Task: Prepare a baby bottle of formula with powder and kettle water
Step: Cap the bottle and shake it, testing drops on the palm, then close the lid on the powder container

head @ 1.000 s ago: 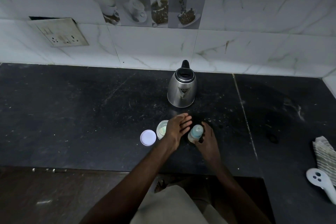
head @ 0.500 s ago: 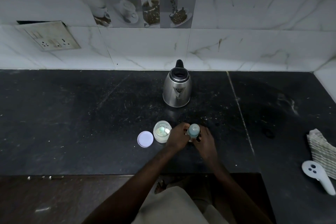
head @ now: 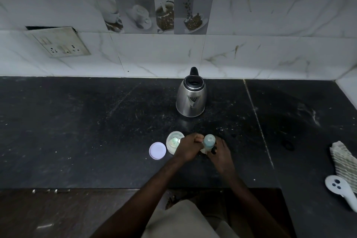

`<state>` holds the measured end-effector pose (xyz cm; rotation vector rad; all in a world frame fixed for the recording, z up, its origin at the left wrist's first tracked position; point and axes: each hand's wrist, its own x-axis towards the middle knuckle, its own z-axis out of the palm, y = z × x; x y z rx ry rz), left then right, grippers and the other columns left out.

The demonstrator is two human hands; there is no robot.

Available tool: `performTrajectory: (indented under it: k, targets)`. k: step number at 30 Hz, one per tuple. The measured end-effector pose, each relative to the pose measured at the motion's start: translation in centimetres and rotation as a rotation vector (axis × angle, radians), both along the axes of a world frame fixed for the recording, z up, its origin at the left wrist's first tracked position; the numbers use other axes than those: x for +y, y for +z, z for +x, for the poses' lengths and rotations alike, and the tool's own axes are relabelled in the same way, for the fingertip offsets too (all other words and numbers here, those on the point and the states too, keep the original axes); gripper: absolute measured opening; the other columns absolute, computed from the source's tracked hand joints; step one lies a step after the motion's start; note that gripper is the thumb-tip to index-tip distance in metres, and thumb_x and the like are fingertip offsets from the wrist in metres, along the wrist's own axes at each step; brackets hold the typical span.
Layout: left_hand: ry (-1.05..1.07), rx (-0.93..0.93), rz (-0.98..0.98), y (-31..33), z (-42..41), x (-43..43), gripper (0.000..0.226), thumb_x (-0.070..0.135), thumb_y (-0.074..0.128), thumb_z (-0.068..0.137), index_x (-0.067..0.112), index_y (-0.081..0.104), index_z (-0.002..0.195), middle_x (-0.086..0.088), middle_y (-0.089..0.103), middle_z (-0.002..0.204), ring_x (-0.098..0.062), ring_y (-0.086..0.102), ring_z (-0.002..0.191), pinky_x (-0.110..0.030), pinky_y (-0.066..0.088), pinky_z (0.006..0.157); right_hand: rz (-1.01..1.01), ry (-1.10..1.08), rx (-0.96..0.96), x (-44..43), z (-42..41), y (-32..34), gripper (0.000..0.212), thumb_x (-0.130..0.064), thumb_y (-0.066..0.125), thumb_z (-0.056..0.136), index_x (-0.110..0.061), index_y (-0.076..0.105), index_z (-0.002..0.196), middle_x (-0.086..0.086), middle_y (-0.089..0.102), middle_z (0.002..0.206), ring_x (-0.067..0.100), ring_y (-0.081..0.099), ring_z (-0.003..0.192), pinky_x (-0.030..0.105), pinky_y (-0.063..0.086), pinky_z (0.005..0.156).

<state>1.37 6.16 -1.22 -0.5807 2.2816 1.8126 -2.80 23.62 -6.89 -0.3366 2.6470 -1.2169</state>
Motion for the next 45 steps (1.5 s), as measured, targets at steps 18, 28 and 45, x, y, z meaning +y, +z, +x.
performTrajectory:
  k: [18, 28, 45]
  targets:
    - [0.426, -0.041, -0.391, 3.8, 1.8, -9.9, 0.024, 0.009, 0.058, 0.096, 0.006, 0.073, 0.114, -0.014, 0.076, 0.114, -0.031, 0.068, 0.112, -0.030, 0.046, 0.090, -0.176, -0.287, 0.026, -0.8, -1.4, 6.2, 0.045, 0.011, 0.056, 0.084, -0.014, 0.073, 0.117, 0.000, 0.072, 0.116, 0.016, 0.070, 0.105, 0.044, 0.056, 0.101]
    - [0.227, -0.489, -0.527, -1.9, 5.0, -11.6, 0.051, 0.018, 0.065, 0.092, 0.022, 0.058, 0.142, -0.023, 0.036, 0.153, -0.045, 0.039, 0.141, -0.044, 0.037, 0.114, -0.419, -0.381, 0.222, -4.7, -0.9, 13.1, 0.025, -0.001, 0.075, 0.088, -0.016, 0.073, 0.108, -0.004, 0.072, 0.094, 0.008, 0.069, 0.085, 0.023, 0.055, 0.083]
    - [0.474, -0.105, -0.660, -2.7, 5.3, -10.2, 0.073, 0.022, 0.088, 0.060, -0.002, 0.051, 0.118, -0.025, 0.052, 0.119, -0.043, 0.056, 0.103, -0.048, 0.049, 0.090, -0.261, 0.015, 0.048, -9.7, 2.5, 11.8, 0.023, 0.003, 0.070, 0.090, -0.014, 0.076, 0.105, -0.006, 0.075, 0.097, 0.005, 0.070, 0.084, 0.020, 0.056, 0.077]
